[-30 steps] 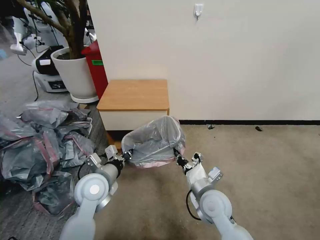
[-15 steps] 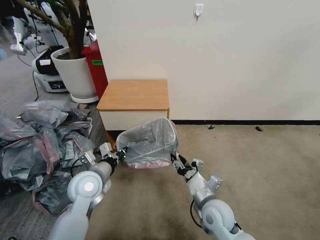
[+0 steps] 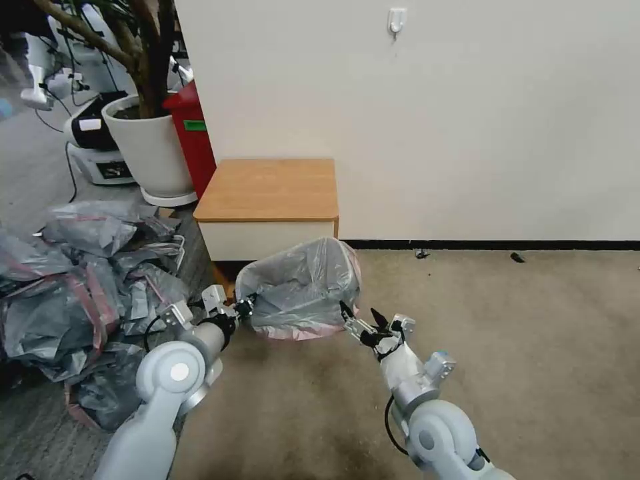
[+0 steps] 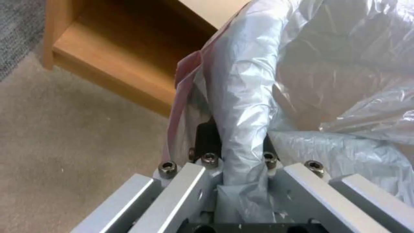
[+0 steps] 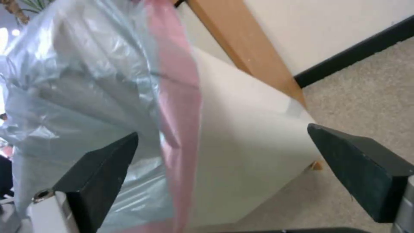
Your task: Pick up the garbage bag from the table and place it over the trash can.
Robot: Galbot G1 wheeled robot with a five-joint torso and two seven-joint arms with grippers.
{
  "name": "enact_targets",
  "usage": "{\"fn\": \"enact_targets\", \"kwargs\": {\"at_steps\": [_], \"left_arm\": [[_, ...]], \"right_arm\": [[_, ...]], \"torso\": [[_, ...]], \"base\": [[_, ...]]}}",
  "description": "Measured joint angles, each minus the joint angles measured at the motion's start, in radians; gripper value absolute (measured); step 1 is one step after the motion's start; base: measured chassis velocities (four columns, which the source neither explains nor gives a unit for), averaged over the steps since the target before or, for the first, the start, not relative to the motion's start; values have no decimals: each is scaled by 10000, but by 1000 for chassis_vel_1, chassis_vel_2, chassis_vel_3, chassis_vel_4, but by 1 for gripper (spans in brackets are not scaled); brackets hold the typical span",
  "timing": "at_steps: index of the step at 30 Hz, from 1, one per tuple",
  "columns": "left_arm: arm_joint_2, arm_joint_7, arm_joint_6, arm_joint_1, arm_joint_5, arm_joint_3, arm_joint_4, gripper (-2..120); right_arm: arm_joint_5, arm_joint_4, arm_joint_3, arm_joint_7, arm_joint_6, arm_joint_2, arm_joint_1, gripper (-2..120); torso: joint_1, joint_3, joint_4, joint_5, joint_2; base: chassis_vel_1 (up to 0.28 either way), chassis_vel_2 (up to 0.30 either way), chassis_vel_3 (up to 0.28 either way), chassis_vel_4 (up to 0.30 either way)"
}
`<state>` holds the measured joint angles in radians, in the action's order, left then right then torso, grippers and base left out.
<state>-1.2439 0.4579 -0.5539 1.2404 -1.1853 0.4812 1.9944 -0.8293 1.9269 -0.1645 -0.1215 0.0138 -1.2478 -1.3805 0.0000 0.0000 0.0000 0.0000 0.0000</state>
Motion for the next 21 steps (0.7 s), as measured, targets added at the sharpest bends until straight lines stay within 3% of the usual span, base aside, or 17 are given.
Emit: {"fn": "enact_targets", "kwargs": {"at_steps": [5, 8, 9, 12, 13, 16, 17, 20, 21], "left_arm": [[317, -322, 7, -112, -6, -41, -191, 2], [1041, -1115, 9, -168, 0, -22, -493, 2], [1041, -1115, 9, -168, 0, -22, -493, 2], [1726, -2222, 9, -165, 192, 137, -914, 2], [1726, -2222, 9, -165, 192, 137, -914, 2], [2142, -3532, 61, -99, 626, 338, -1386, 2], [2142, -3532, 61, -99, 626, 338, -1386, 2], [2295, -4682, 350, 9, 1171, 437, -1763, 2], [2295, -4682, 350, 9, 1171, 437, -1763, 2]], "right_arm": [[0, 37, -113, 77, -19, 245, -168, 100], [-148, -203, -88, 580, -315, 924, -162, 100], [-148, -203, -88, 580, -315, 924, -162, 100], [-1044, -528, -96, 1679, -825, 1593, 35, 100], [-1044, -528, -96, 1679, -825, 1593, 35, 100], [-2094, -819, -43, 3287, -1114, 2159, 352, 100], [-2094, -819, -43, 3287, -1114, 2159, 352, 100], [-3133, -1062, 136, 4618, -959, 2558, 829, 100], [-3133, -1062, 136, 4618, -959, 2558, 829, 100]], "torso": [[0, 0, -1, 0, 0], [0, 0, -1, 0, 0], [0, 0, -1, 0, 0], [0, 0, -1, 1, 0], [0, 0, -1, 1, 0], [0, 0, -1, 0, 0], [0, 0, -1, 0, 0], [0, 0, 2, -1, 0], [0, 0, 2, -1, 0]], "base": [[0, 0, 0, 0], [0, 0, 0, 0], [0, 0, 0, 0], [0, 0, 0, 0], [0, 0, 0, 0], [0, 0, 0, 0], [0, 0, 0, 0], [0, 0, 0, 0], [0, 0, 0, 0]]}}
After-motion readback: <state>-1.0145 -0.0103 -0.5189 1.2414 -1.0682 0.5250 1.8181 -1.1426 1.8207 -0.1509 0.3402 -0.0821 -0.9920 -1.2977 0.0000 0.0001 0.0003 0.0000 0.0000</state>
